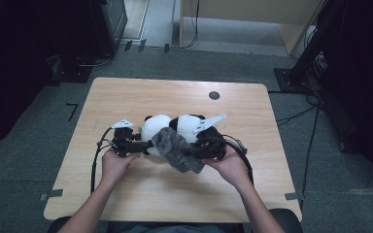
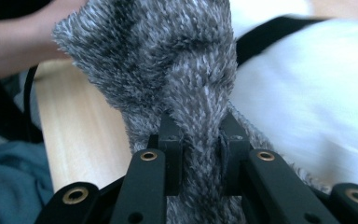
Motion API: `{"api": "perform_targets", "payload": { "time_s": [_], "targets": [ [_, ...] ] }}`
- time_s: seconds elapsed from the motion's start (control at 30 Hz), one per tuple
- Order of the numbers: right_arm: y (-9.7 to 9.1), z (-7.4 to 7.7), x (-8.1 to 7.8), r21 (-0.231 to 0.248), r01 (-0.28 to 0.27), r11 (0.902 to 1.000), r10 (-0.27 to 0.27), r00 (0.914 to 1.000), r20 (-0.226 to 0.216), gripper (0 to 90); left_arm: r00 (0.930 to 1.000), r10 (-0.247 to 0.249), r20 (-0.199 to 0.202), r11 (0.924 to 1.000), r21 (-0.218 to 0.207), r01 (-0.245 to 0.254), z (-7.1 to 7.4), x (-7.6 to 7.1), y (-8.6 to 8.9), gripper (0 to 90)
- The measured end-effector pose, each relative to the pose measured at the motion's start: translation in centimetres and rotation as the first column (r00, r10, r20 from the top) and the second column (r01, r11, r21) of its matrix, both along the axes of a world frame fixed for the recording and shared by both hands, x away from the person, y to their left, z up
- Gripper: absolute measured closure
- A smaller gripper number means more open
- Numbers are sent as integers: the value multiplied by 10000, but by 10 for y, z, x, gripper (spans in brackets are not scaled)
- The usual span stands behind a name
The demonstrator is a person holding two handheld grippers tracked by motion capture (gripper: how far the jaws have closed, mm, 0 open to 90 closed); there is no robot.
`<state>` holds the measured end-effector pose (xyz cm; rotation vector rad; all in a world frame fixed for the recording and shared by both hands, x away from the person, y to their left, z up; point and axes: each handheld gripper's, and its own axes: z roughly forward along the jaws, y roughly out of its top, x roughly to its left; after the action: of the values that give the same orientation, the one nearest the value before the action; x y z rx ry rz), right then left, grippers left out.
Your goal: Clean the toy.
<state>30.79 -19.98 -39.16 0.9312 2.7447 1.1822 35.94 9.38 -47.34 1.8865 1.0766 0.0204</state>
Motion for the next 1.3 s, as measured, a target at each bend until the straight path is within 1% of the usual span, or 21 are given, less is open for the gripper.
{"api": "perform_targets", "payload": {
  "time_s": [0.07, 0.17, 0.27, 0.33, 0.4, 0.43, 0.5, 0.6, 0.67, 0.73, 0.83, 0.97, 1.03, 1.2, 1.3],
  "targets": [
    [10, -7, -1, -276, -351, 9990, 346, 9993, -157, 760, 10000, -5, -14, 10000, 9, 5, 1, 0, 0, 304],
    [21, -17, -3, -634, -867, 9942, 840, 9955, -436, 760, 10000, 12, -35, 10000, -12, -12, 1, 0, 0, 306],
    [30, -25, -4, -1072, -1185, 9871, 1125, 9918, -607, 760, 10000, 28, -33, 10000, -27, -28, 1, 0, -1, 307],
    [37, -30, -1, -1226, -1265, 9844, 1195, 9908, -631, 760, 10000, 33, -31, 10000, -31, -33, 2, 0, -1, 307],
    [45, -34, 4, -1251, -1196, 9849, 1118, 9914, -673, 761, 10000, 33, -41, 10000, -39, -33, 2, 0, -1, 308],
    [50, -36, 7, -1355, -1171, 9838, 1097, 9921, -606, 763, 10000, 41, -53, 10000, -48, -41, 2, 0, -1, 309],
    [59, -39, 14, -1652, -991, 9813, 900, 9940, -614, 764, 10000, 48, -63, 10000, -53, -48, 2, 0, -1, 310],
    [75, -43, 22, -2026, -926, 9749, 826, 9949, -572, 766, 9999, 65, -93, 10000, -75, -65, 2, 0, -1, 313],
    [83, -44, 26, -2269, -903, 9697, 831, 9957, -415, 766, 9999, 85, -92, 9999, -76, -86, 1, 0, 0, 317],
    [89, -47, 29, -2453, -742, 9666, 673, 9971, -361, 766, 9999, 123, -86, 9999, -24, -123, 1, 0, 1, 320],
    [89, -49, 31, -2515, -668, 9655, 603, 9976, -337, 766, 9999, 102, -91, 9999, 4, -102, 1, 1, 1, 322],
    [83, -49, 29, -2500, -501, 9670, 431, 9985, -336, 766, 9999, 93, -61, 10000, 19, -93, 1, 0, 0, 321],
    [80, -47, 27, -2610, -419, 9644, 346, 9989, -327, 766, 9999, 87, -68, 10000, 6, -87, 1, 0, 0, 321],
    [67, -46, 21, -2721, -289, 9618, 199, 9992, -356, 766, 9999, 71, -78, 10000, -9, -71, 0, 0, 0, 322],
    [57, -45, 17, -2675, -181, 9634, 89, 9993, -357, 766, 9999, 69, -86, 10000, -22, -70, 0, 0, 0, 323]
  ]
}}
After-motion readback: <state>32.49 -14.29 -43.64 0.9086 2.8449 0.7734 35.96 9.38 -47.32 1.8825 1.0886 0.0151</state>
